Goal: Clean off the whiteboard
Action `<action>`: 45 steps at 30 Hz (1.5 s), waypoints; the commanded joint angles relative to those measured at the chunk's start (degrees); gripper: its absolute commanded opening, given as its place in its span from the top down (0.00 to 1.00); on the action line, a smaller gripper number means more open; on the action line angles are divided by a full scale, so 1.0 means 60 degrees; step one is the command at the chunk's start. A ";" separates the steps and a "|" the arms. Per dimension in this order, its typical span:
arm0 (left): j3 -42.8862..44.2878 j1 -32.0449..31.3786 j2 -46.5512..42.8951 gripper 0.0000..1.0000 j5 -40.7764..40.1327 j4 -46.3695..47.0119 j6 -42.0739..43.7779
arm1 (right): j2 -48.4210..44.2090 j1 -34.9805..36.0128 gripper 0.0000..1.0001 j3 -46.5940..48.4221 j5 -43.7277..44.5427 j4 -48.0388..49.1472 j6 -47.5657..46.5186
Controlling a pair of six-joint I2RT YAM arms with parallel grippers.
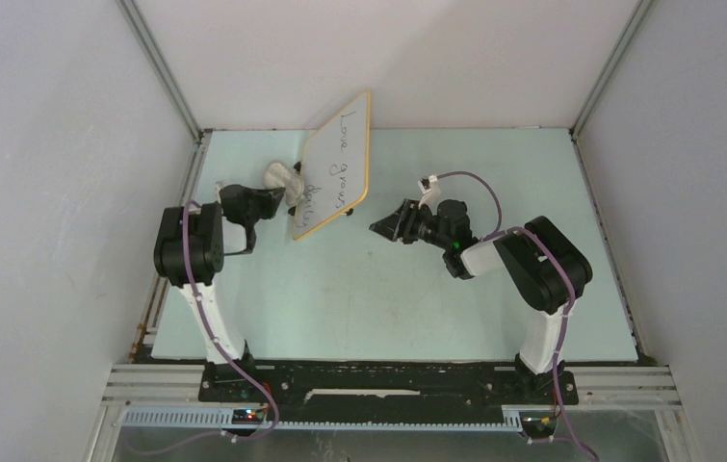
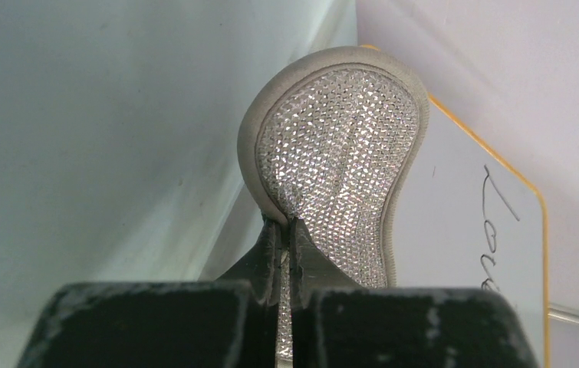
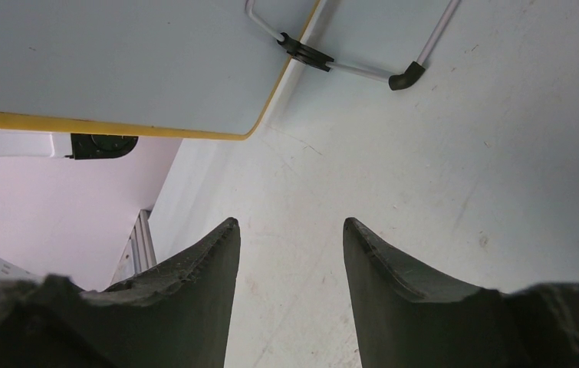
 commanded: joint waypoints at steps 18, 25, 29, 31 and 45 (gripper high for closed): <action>0.1597 0.0097 -0.2132 1.00 0.2403 -0.3202 0.3843 | -0.2974 0.0156 0.26 -0.0361 0.1456 -0.1655 -0.0635; 0.3415 -0.0637 -0.1969 1.00 0.2701 -0.4833 0.4195 | -0.4897 0.0587 0.25 0.2235 0.3989 -0.7439 0.0679; 0.3598 -0.1126 -0.2157 1.00 0.2421 -0.5382 0.4861 | -0.4902 0.1193 0.26 0.3246 0.5969 -0.8778 0.0935; 0.3595 -0.1252 -0.2197 1.00 0.2436 -0.5344 0.4970 | -0.4522 0.1282 0.27 0.3793 0.5949 -0.9159 0.0888; 0.4331 -0.1370 -0.1562 1.00 0.3668 -0.6365 0.5986 | -0.2135 0.2216 0.38 0.6382 0.6617 -1.0920 0.0239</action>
